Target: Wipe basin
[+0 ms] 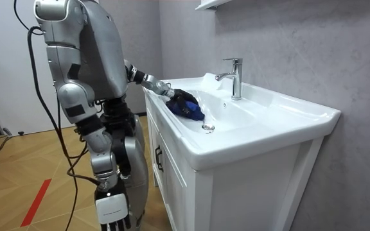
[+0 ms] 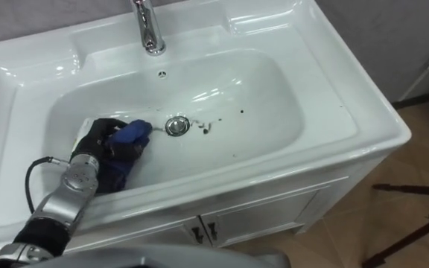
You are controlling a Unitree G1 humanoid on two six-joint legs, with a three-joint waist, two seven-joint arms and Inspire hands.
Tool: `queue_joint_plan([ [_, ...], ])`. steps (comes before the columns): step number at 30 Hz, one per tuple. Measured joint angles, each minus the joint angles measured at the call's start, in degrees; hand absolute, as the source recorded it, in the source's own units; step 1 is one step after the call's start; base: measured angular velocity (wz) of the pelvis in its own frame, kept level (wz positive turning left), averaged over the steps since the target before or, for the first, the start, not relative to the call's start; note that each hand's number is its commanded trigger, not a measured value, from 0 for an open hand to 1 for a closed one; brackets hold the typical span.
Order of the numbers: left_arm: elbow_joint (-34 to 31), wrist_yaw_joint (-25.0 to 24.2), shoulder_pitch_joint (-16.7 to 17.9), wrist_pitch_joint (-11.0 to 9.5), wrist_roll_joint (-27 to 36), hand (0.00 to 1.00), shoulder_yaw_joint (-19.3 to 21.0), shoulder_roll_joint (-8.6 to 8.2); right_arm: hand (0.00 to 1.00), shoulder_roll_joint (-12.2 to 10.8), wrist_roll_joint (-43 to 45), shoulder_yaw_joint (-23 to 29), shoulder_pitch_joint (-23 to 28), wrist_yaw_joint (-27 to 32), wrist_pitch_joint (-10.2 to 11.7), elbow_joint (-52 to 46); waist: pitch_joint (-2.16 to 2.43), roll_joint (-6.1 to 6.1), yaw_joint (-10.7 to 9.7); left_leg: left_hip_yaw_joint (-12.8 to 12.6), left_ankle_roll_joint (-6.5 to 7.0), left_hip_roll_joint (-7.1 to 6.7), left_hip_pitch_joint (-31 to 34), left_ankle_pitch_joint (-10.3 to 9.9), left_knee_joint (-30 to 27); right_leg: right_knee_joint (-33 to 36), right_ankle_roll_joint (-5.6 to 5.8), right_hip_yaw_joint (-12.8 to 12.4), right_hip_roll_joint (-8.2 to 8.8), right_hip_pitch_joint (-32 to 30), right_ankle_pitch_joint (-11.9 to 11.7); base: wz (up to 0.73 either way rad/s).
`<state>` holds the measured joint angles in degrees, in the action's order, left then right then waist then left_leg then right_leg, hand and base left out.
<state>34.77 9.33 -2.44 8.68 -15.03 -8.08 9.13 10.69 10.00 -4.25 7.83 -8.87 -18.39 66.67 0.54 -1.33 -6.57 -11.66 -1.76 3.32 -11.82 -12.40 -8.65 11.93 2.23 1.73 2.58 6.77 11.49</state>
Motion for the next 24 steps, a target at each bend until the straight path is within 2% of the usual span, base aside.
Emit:
queue_joint_plan([
  [6,0.2,0.1,-0.2,-0.4,5.4,1.0,-0.8,-0.27,0.0,-0.1,-2.9,0.0,-0.2,0.5,0.1,0.0,-0.03,0.17,-1.1,-0.3,0.0,-0.03,0.2,0.0,0.0,0.7,-0.04,-0.1,0.08,-1.0,0.0,-0.02],
  [10,0.3,0.1,-0.5,-0.4,8.3,1.0,-1.4,-0.79,0.0,-0.4,-3.0,0.0,-0.1,0.5,0.0,0.2,-0.11,0.76,-1.6,-0.8,0.0,-0.04,0.4,0.0,-0.1,0.8,-0.03,-0.6,0.09,-1.3,0.1,-0.04],
  [18,0.9,0.0,-2.0,-0.5,9.8,1.0,-1.6,-2.86,0.0,-1.3,-3.0,0.0,-0.1,0.4,-0.1,0.2,-0.42,1.28,-2.8,-1.7,0.01,-0.1,1.4,0.0,-0.1,0.9,0.11,-1.2,0.1,-2.5,-0.1,-0.04],
  [24,2.6,-0.2,-4.2,-1.6,9.9,1.0,-2.4,-3.8,0.0,-1.4,-2.9,0.0,-0.1,0.6,0.1,0.3,-0.62,1.47,-3.1,-2.7,0.02,-0.1,2.1,0.0,-0.1,1.7,0.12,-2.1,0.01,-4.1,-0.2,-0.08],
])
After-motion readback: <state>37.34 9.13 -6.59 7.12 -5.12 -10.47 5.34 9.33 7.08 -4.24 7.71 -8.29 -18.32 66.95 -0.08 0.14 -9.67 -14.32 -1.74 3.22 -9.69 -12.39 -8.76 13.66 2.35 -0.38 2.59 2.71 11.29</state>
